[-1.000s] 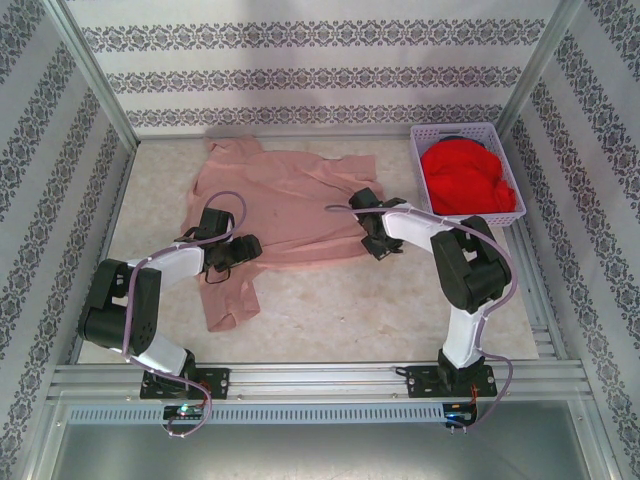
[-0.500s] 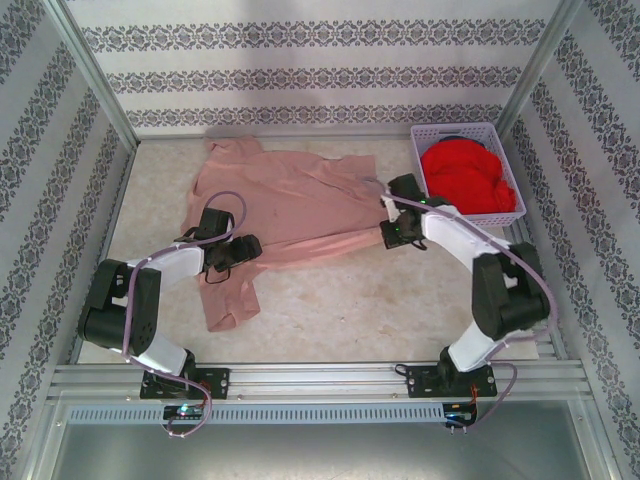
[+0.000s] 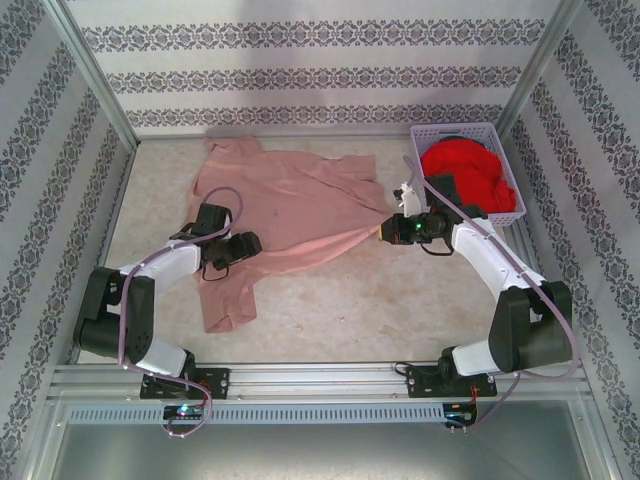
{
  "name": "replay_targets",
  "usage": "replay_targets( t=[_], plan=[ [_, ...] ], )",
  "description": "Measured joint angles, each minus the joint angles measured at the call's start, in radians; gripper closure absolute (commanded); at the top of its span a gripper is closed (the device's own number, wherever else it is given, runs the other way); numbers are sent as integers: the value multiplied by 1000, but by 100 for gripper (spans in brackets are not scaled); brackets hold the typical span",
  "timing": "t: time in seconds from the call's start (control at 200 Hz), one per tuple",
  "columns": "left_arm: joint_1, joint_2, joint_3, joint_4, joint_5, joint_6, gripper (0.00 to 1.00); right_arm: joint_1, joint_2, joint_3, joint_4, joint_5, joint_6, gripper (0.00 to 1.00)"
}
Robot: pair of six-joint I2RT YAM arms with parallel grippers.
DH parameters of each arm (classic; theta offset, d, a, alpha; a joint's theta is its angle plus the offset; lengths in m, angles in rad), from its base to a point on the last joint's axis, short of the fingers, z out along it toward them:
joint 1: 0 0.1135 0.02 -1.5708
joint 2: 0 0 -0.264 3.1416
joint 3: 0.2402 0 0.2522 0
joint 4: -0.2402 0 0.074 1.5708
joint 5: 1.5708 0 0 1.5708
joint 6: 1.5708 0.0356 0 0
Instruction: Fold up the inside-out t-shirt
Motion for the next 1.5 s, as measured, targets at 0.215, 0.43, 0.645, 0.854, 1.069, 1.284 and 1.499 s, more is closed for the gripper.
replay_targets(
  t=[0.215, 0.43, 0.645, 0.854, 1.069, 1.284, 1.499],
  plan=[
    [0, -3, 22, -13, 13, 1, 25, 126, 68, 162, -227, 196, -58, 100],
    [-132, -11, 56, 39, 56, 77, 24, 195, 263, 235, -348, 281, -121, 100],
    [-429, 31, 146, 198, 117, 270, 23, 169, 305, 241, -346, 145, -144, 100],
    [-517, 225, 260, 362, 179, 408, 24, 85, 269, 192, -275, 8, -130, 100],
    [-538, 389, 284, 465, 250, 441, 44, 31, 212, 138, -220, -70, -87, 100],
    [-542, 478, 375, 488, 259, 422, 99, 24, 207, 119, -189, -76, -58, 100],
    [-509, 511, 444, 455, 273, 352, 100, 3, 207, 119, -192, 98, -10, 84]
  ],
)
